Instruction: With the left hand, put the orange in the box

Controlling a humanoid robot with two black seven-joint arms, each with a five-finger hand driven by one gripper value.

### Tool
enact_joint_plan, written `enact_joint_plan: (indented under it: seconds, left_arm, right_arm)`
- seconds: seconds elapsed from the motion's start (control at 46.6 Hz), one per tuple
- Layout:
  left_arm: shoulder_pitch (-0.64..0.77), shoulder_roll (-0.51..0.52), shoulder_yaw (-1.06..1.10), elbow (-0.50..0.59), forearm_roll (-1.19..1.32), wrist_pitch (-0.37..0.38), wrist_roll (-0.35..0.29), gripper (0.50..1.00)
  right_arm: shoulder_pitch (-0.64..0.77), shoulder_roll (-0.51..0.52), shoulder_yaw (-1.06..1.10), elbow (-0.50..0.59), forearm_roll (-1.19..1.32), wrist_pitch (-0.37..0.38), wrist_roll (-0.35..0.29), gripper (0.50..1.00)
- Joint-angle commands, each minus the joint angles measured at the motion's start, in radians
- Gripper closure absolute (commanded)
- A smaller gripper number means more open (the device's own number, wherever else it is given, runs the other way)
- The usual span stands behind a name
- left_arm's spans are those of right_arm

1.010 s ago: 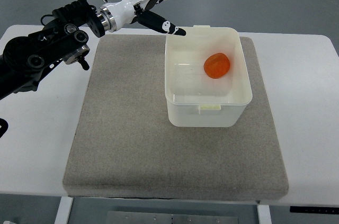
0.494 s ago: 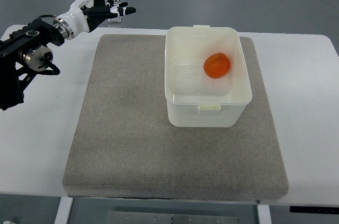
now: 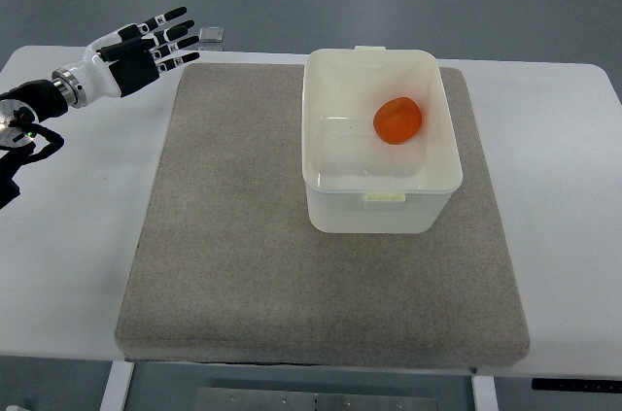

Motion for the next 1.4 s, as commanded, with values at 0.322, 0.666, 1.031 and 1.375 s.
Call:
enact_joint_plan:
  seconds: [0.322, 0.666, 1.031, 1.375]
  left_arm:
    - [0.041, -0.009, -0.021, 0.001, -0.004, 0.000, -0.015, 0.504]
    - [0.047, -0.006, -0.023, 0.001, -0.004, 0.000, -0.018, 0.504]
    - [0.047, -0.008, -0.023, 0.001, -0.004, 0.000, -0.018, 0.504]
    - [0.047, -0.008, -0.021, 0.000, -0.004, 0.000, -0.018, 0.501]
  right_arm:
    - [0.000, 0.000, 0.000, 0.000, 0.000, -0.001, 0.000, 0.574]
    - [0.000, 0.000, 0.000, 0.000, 0.000, -0.001, 0.000, 0.574]
    - [0.000, 0.000, 0.003, 0.009, 0.002, 0.011, 0.000, 0.574]
    - [0.000, 0.000, 0.003, 0.011, 0.002, 0.057, 0.000, 0.574]
